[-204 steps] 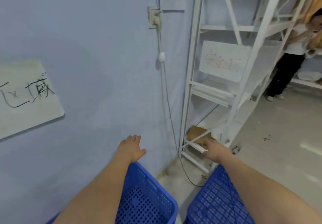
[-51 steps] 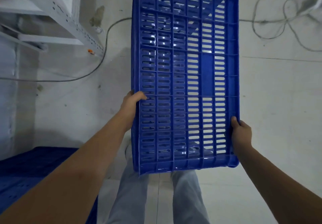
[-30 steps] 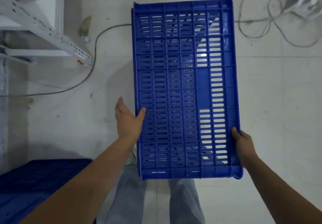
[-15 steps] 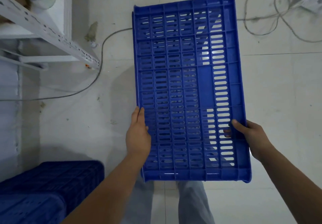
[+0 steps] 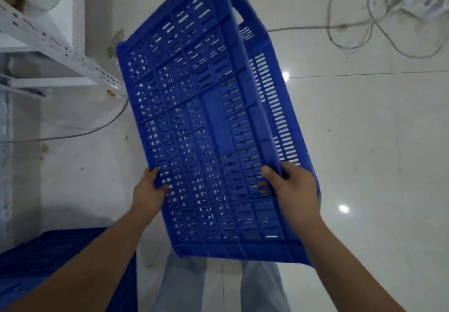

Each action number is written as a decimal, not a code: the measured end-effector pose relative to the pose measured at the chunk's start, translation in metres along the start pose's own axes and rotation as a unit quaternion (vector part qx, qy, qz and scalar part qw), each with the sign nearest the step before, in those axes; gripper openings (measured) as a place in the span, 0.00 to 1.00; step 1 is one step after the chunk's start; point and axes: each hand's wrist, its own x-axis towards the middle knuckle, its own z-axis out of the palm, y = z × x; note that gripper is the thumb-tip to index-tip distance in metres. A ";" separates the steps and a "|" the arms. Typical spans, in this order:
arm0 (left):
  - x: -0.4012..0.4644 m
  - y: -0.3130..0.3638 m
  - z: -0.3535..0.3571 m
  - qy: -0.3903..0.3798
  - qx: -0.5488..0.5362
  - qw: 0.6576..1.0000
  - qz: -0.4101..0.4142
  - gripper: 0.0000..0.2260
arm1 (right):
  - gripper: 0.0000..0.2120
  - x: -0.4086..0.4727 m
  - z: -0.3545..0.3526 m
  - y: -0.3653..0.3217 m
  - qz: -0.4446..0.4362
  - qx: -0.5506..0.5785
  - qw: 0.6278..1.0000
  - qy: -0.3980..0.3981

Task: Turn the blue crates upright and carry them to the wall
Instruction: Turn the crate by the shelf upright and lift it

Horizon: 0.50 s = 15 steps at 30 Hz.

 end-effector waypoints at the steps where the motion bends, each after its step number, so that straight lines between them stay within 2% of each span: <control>1: 0.006 -0.002 -0.001 -0.032 -0.022 0.999 -0.034 0.23 | 0.14 -0.005 0.006 -0.001 -0.001 -0.013 1.000 0.007; 4: 0.025 0.001 0.004 -0.110 -0.114 0.981 -0.111 0.21 | 0.12 -0.015 0.018 0.000 -0.005 -0.039 0.999 0.022; 6: 0.035 0.010 0.008 -0.117 -0.170 0.967 -0.149 0.22 | 0.13 -0.018 0.023 0.000 0.001 -0.032 0.999 0.028; 8: 0.038 0.021 0.013 -0.126 -0.186 0.959 -0.175 0.27 | 0.13 -0.020 0.027 -0.002 0.009 -0.023 0.999 0.038; 12: 0.020 0.063 0.015 -0.155 -0.207 0.953 -0.155 0.33 | 0.11 -0.028 0.042 -0.008 0.011 -0.027 0.998 0.050; 15: -0.014 0.101 0.008 -0.204 -0.243 0.944 -0.089 0.40 | 0.09 -0.036 0.063 -0.010 -0.003 -0.030 0.999 0.032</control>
